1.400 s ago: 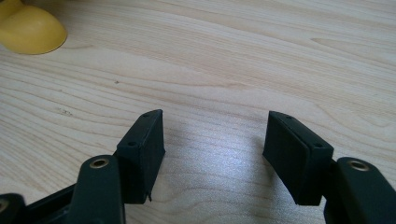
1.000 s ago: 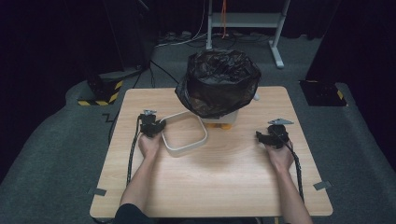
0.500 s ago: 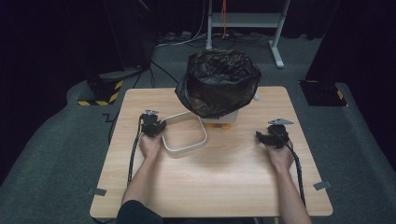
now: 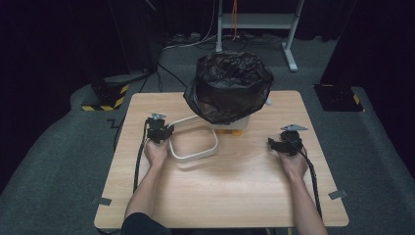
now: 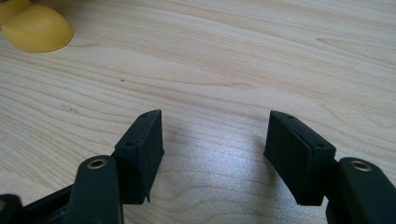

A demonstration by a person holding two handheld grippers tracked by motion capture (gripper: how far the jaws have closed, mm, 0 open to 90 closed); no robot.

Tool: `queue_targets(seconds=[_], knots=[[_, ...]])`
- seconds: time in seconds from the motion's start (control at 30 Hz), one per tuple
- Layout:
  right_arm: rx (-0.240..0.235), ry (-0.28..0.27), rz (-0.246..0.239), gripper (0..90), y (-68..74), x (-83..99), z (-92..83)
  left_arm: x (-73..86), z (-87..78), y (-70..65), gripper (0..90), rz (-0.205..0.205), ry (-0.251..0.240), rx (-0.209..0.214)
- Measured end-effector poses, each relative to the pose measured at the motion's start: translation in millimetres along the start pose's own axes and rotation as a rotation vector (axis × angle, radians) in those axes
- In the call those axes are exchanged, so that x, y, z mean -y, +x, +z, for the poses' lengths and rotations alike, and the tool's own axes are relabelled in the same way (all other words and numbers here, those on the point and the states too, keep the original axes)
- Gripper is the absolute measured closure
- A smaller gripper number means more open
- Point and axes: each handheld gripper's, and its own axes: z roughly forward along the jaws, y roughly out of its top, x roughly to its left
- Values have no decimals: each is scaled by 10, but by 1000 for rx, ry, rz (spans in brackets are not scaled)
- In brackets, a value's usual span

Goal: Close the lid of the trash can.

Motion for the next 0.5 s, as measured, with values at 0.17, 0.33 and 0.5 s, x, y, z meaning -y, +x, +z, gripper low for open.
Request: queue_targets(seconds=[0.17, 0.33, 0.5], knots=[[-1, 0, -1, 367, 0, 0, 0, -23, -64, -22, 789, 21, 4, -2], [-3, -1, -4, 365, 0, 0, 0, -46, -91, -70, 789, 48, 12, 2], [-4, 0, -8, 364, -1, 0, 0, -91, -144, -83, 785, 49, 18, -2]])
